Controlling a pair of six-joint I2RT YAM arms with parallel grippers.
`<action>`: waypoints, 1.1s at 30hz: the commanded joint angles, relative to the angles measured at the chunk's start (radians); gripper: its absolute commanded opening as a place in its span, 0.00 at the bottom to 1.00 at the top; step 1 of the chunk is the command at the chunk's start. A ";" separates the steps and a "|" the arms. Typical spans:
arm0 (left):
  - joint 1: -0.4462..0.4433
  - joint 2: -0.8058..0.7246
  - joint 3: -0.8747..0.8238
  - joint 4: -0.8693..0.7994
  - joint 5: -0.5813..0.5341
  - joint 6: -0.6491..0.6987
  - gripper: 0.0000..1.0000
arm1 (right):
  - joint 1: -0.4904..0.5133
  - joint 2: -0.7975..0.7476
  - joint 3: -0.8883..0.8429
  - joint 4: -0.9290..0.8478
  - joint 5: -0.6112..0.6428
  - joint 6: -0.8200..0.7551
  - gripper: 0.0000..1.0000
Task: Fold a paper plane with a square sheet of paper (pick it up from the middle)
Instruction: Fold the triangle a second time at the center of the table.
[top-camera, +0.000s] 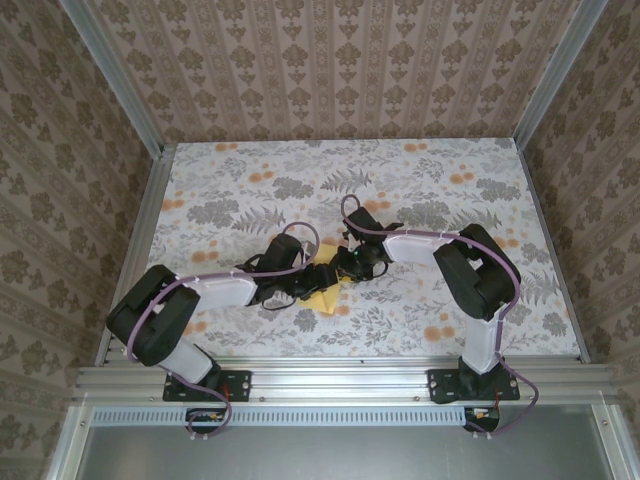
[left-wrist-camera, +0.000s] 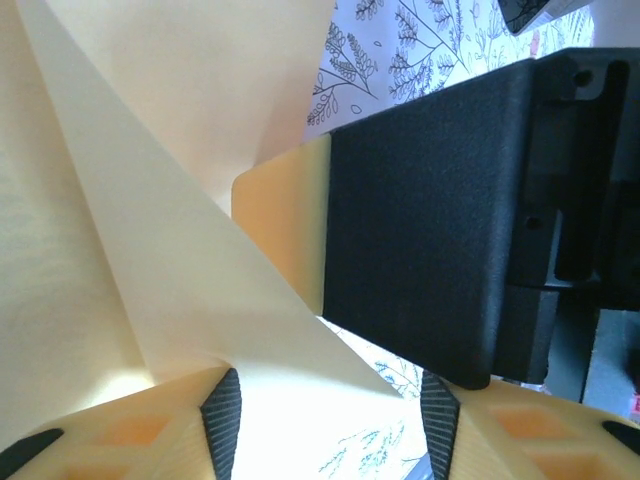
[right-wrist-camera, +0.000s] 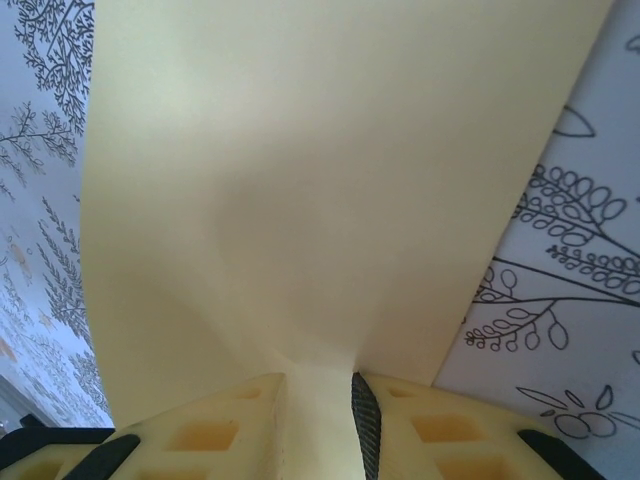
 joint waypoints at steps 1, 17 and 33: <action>0.011 -0.011 -0.013 -0.007 -0.019 0.011 0.48 | -0.007 0.053 -0.038 -0.035 0.024 0.020 0.28; 0.021 0.021 -0.009 -0.085 -0.053 0.028 0.31 | -0.054 -0.054 -0.060 0.079 -0.111 0.045 0.29; 0.020 0.069 0.021 -0.111 -0.055 0.034 0.33 | -0.059 -0.178 -0.156 0.084 -0.164 -0.035 0.33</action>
